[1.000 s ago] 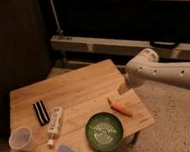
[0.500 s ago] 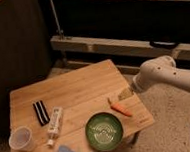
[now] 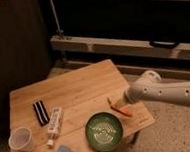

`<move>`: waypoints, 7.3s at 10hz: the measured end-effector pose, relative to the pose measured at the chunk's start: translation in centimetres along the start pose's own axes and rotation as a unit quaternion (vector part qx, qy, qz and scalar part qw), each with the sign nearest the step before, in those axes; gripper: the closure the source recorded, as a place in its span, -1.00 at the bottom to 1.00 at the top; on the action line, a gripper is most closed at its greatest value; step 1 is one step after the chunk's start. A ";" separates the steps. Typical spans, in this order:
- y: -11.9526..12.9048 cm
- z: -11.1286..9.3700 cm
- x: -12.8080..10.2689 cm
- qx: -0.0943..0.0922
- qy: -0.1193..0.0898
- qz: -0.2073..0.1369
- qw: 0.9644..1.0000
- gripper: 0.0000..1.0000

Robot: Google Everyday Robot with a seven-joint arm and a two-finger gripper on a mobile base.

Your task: Drag the pepper across the table

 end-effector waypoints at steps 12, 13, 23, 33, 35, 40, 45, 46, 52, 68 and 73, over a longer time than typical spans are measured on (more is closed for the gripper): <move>1.5 6.9 -0.1 -0.044 0.024 -0.009 0.999 -0.53; 1.6 7.0 -0.1 -0.044 0.026 -0.010 0.999 -0.34; 1.4 8.2 0.1 -0.036 0.043 0.018 0.998 0.28; -0.1 6.3 -2.0 -0.019 0.021 0.023 0.999 0.28; 0.1 6.2 -2.4 -0.020 0.021 0.021 0.999 0.28; 1.5 8.3 -3.4 -0.027 0.019 0.017 0.999 0.28; 1.6 9.0 -5.2 -0.024 0.012 0.010 1.000 0.28; 1.5 9.2 -5.6 -0.023 0.012 0.007 1.000 0.28; 2.2 10.6 -8.9 -0.029 0.009 -0.013 0.999 0.28; 1.6 14.3 -15.6 -0.026 0.010 -0.047 0.998 0.28; 1.1 14.1 -17.7 -0.016 0.001 -0.053 0.998 0.28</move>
